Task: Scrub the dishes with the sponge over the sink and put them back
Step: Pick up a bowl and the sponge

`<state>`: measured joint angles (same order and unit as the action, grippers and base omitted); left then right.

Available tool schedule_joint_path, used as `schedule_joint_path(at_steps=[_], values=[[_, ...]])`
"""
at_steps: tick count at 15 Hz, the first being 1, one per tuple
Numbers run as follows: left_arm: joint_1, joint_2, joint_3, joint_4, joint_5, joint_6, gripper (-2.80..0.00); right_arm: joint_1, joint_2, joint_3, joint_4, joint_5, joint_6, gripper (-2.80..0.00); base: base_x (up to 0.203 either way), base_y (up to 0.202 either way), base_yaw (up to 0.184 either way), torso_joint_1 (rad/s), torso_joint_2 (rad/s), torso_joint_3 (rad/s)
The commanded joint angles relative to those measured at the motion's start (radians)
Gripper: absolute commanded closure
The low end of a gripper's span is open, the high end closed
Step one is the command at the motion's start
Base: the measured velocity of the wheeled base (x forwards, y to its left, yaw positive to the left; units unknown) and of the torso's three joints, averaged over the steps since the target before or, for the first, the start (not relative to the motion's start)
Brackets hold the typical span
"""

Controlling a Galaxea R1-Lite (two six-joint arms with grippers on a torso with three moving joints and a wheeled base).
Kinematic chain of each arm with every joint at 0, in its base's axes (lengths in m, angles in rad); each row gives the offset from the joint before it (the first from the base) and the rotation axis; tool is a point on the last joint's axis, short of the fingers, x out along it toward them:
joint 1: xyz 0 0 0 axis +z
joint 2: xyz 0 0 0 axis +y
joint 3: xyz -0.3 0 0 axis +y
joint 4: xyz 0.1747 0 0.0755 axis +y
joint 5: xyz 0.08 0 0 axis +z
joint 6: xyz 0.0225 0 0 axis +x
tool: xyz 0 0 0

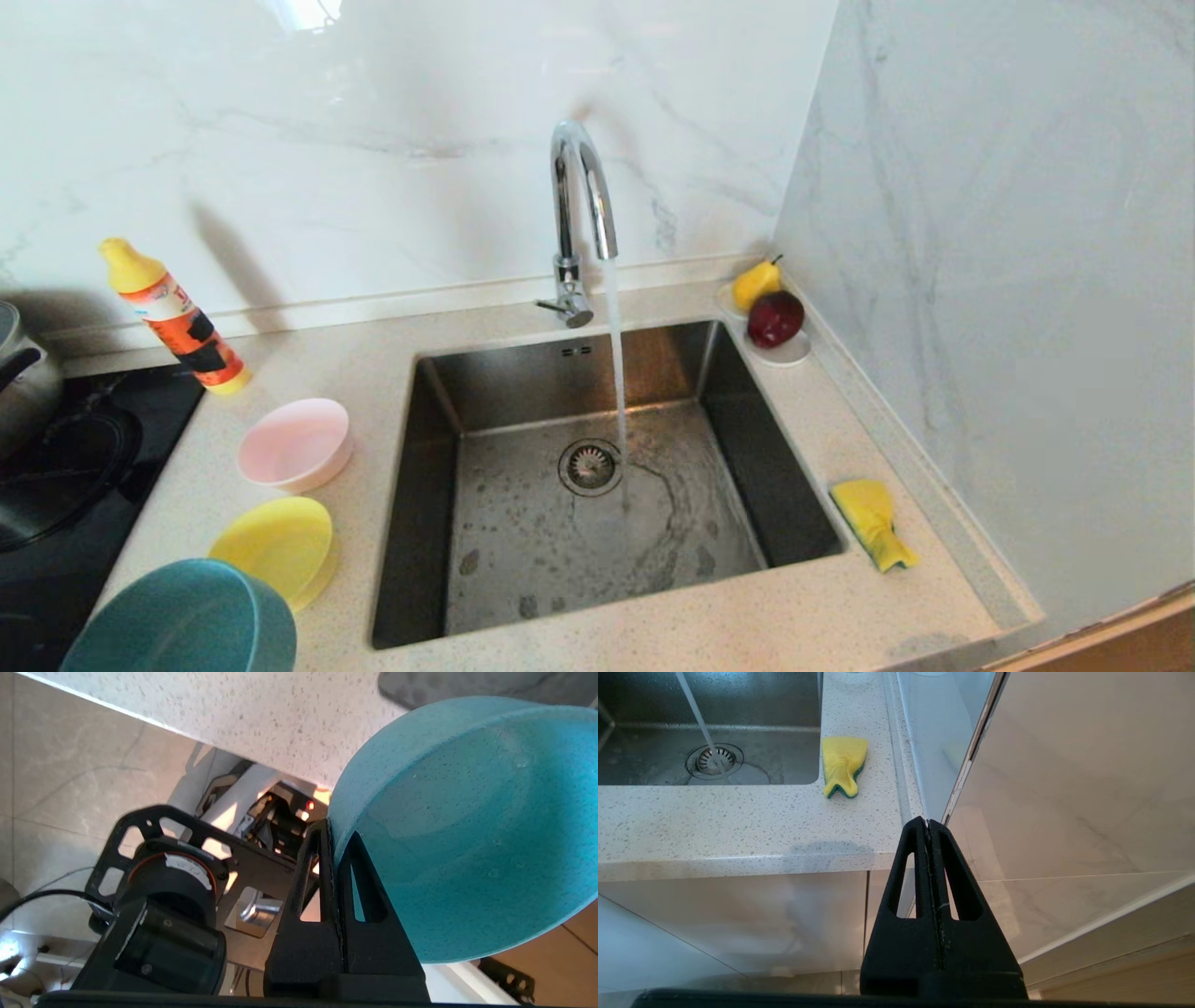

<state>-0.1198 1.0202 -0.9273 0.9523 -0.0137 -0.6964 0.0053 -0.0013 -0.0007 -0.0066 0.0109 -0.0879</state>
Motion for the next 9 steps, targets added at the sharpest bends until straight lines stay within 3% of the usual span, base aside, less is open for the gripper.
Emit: schedule_joint_path(at_steps=[1,3,5,9], values=[[0.0,-0.008,0.015,0.003,-0.005,-0.006,0.0,0.001,0.0,-0.038,0.0,0.002,-0.006,0.0,0.0,0.0,0.0,0.0,0.0,0.0],[0.0,-0.007,0.019,0.002,-0.006,-0.006,0.0,0.001,0.002,-0.185,0.093,0.039,-0.005,0.0,0.0,0.0,0.0,0.0,0.0,0.0],[0.0,-0.011,0.034,0.0,-0.015,-0.006,0.0,0.001,0.001,-0.363,0.28,0.115,0.009,0.0,0.0,0.0,0.0,0.0,0.0,0.0],[0.0,-0.006,0.022,-0.006,-0.017,-0.006,0.0,0.001,0.003,-0.604,0.6,0.367,0.03,0.0,0.0,0.0,0.0,0.0,0.0,0.0]])
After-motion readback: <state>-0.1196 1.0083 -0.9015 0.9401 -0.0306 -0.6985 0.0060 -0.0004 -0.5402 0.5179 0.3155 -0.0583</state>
